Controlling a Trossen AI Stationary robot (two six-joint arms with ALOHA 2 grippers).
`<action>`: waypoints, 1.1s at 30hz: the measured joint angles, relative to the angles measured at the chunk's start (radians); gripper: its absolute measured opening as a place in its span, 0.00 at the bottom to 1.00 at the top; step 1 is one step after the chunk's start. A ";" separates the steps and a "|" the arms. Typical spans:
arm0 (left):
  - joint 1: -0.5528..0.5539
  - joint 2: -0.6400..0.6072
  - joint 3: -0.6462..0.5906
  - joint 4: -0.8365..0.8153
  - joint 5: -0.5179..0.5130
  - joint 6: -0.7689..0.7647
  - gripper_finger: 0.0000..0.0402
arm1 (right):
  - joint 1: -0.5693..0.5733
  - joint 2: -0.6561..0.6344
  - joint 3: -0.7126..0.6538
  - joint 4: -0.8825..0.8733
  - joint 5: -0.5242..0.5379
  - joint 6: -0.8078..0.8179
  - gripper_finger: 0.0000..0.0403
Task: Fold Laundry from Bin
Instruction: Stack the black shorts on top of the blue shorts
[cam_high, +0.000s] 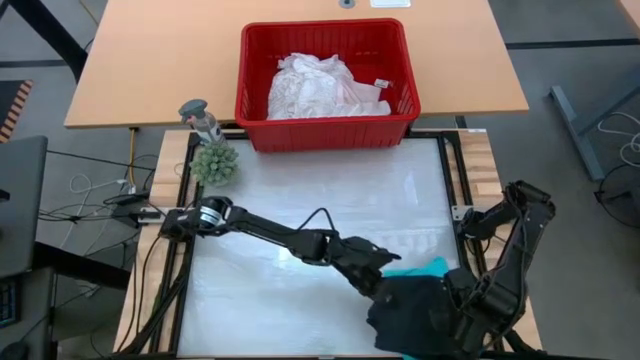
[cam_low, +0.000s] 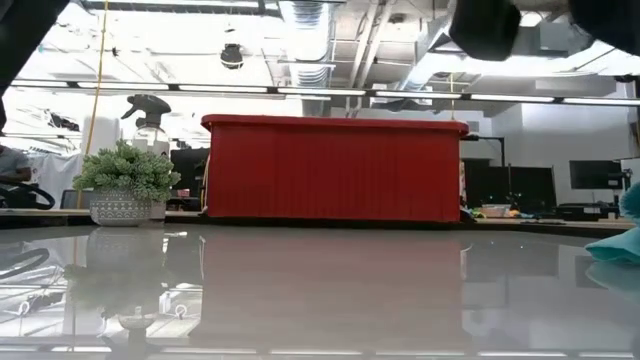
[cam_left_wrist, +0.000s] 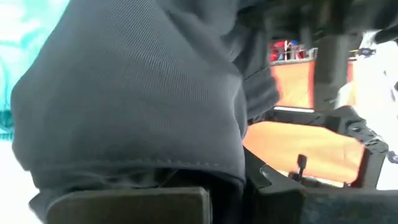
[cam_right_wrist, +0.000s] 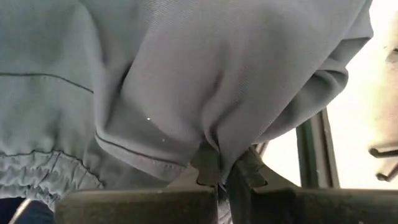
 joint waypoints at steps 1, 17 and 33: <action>-0.003 0.014 0.006 -0.001 0.007 -0.016 0.02 | 0.004 0.000 0.000 0.000 -0.008 0.001 0.08; -0.005 0.104 0.008 0.100 0.029 -0.112 0.02 | 0.035 -0.001 -0.118 0.010 -0.198 0.020 0.12; -0.005 0.104 0.008 0.078 -0.029 0.026 0.35 | 0.029 -0.001 -0.126 0.077 -0.106 0.018 0.34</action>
